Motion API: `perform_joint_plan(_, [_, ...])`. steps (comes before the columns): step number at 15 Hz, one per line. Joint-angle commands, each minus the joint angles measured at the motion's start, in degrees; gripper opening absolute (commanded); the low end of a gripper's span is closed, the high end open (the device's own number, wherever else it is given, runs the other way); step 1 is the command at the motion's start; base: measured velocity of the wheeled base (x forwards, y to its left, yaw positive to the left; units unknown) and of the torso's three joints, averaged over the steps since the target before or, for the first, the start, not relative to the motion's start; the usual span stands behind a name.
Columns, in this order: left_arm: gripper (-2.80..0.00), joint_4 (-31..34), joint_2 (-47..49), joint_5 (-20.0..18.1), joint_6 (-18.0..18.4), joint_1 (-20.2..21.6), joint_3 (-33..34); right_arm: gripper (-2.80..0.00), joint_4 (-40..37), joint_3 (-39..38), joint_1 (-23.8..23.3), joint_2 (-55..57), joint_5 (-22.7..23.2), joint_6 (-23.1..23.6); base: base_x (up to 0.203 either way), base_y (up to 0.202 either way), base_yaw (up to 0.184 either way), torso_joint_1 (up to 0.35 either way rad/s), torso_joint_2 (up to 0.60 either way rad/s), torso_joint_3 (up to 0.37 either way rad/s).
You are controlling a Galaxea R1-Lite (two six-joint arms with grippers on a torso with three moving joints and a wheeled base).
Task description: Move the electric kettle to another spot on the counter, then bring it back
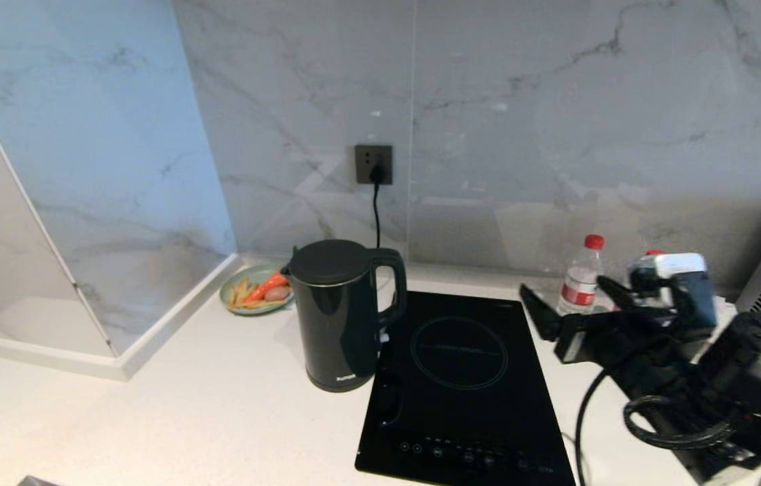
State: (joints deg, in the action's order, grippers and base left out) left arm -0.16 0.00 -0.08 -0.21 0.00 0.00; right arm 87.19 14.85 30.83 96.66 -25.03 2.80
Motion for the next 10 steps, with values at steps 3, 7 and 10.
perform_joint_plan(3, [-2.8, 0.0, -0.1, 0.0, -0.1, 0.0, 0.2, 0.0, 0.5, -11.5, -18.8, -18.0, -0.3, 1.6, 0.0, 0.0, 0.0, 0.0, 0.0, 0.0])
perform_joint_plan(7, [-2.8, 0.0, -0.1, 0.0, -0.1, 0.0, 0.2, 0.0, 0.3, -14.3, -27.8, -36.1, 0.8, 5.6, 0.0, 0.0, 0.0, 0.0, 0.0, 0.0])
perform_joint_plan(10, [-2.8, 0.0, -0.1, 0.0, -0.1, 0.0, 0.2, 0.0, -9.1, -14.1, -30.7, -48.4, 5.1, 10.1, 0.0, 0.0, 0.0, 0.0, 0.0, 0.0])
